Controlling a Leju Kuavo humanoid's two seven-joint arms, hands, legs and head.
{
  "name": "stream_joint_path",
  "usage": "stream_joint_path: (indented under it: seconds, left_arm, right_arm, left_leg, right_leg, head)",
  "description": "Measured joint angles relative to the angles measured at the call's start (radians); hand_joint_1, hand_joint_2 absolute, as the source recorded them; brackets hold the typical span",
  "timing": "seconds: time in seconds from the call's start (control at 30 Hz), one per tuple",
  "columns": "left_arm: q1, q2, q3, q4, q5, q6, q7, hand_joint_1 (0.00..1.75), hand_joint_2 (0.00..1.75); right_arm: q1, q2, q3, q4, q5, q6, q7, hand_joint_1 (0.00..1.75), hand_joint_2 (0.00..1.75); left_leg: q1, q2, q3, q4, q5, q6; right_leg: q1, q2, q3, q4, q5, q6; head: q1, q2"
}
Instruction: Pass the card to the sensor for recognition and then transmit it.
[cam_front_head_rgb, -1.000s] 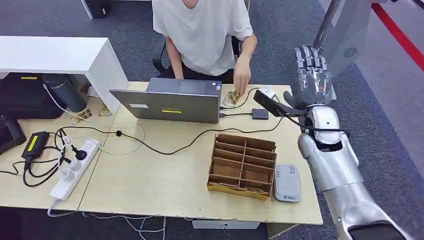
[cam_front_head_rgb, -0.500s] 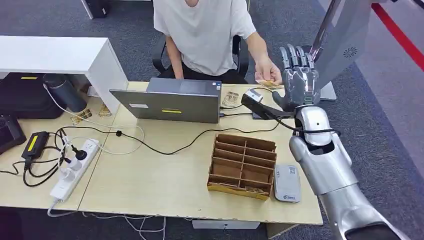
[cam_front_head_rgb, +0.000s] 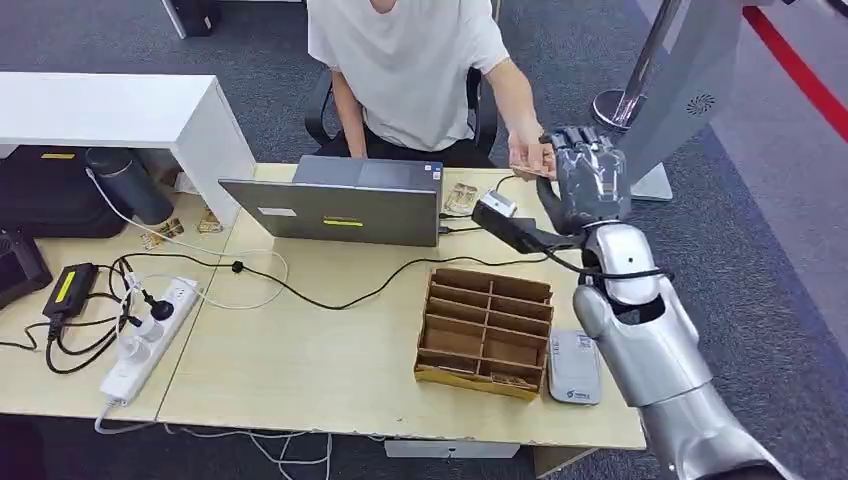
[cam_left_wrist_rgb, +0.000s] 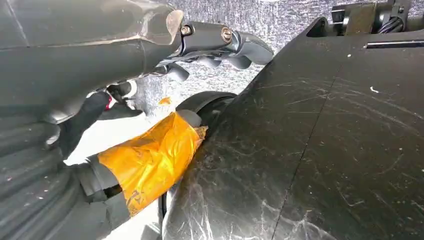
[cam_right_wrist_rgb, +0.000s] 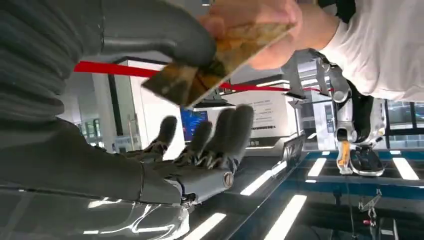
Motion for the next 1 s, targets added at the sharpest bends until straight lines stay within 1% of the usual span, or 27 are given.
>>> stream_joint_path:
  seconds: [0.17, 0.27, 0.4, 0.53, 0.6, 0.83, 1.0]
  left_arm:
    - [0.001, 0.000, 0.000, 0.000, -0.001, -0.003, -0.003, 0.00, 1.75]
    - [0.001, 0.000, 0.003, 0.000, 0.000, -0.026, -0.016, 0.00, 1.75]
    - [0.001, 0.000, 0.009, 0.000, 0.000, -0.011, -0.021, 0.00, 1.75]
    - [0.001, 0.000, 0.010, 0.000, 0.004, 0.003, -0.012, 0.00, 1.75]
    - [0.002, 0.000, 0.010, 0.000, 0.006, 0.005, 0.000, 0.00, 1.75]
    - [0.007, 0.000, 0.011, 0.000, 0.008, 0.019, 0.007, 0.00, 1.75]
    - [0.009, 0.000, 0.016, 0.000, 0.005, 0.027, 0.013, 0.00, 1.75]
  right_arm:
    - [0.006, 0.000, 0.007, -0.017, -0.006, 0.008, -0.001, 1.75, 1.75]
    - [0.006, 0.000, 0.009, -0.034, -0.030, 0.014, -0.013, 1.75, 1.75]
    - [0.019, -0.001, 0.012, -0.051, -0.043, 0.011, -0.021, 1.75, 1.75]
    - [0.059, -0.010, 0.017, -0.079, -0.042, 0.001, -0.035, 1.75, 1.75]
    - [0.088, -0.021, 0.019, -0.097, -0.026, -0.017, -0.045, 1.75, 1.75]
    - [0.193, -0.077, 0.017, -0.161, 0.005, -0.076, -0.052, 1.75, 1.75]
    - [0.256, -0.124, -0.020, -0.205, 0.019, -0.108, -0.061, 1.75, 1.75]
  left_leg:
    - [0.000, 0.000, 0.000, 0.000, 0.000, 0.000]
    - [0.000, 0.000, 0.000, 0.000, 0.000, 0.000]
    - [0.000, 0.000, 0.000, 0.000, 0.000, 0.000]
    - [0.000, 0.000, 0.000, 0.000, 0.000, 0.000]
    - [0.000, 0.000, 0.000, 0.000, 0.000, 0.000]
    - [0.000, 0.000, 0.000, 0.000, 0.000, 0.000]
    - [0.000, 0.000, 0.000, 0.000, 0.000, 0.000]
  right_leg:
    - [0.000, 0.000, 0.000, 0.000, 0.000, 0.000]
    - [0.000, 0.000, 0.000, 0.000, 0.000, 0.000]
    - [0.000, 0.000, 0.000, 0.000, 0.000, 0.000]
    - [0.000, 0.000, 0.000, 0.000, 0.000, 0.000]
    - [0.000, 0.000, 0.000, 0.000, 0.000, 0.000]
    - [0.000, 0.000, 0.000, -0.001, 0.000, 0.000]
    - [0.000, -0.001, 0.000, -0.001, 0.000, 0.000]
  head:
    - [0.000, 0.000]
    - [0.000, 0.000]
    - [0.000, 0.000]
    - [0.000, 0.000]
    - [0.000, 0.000]
    - [0.000, 0.000]
    - [0.000, 0.000]
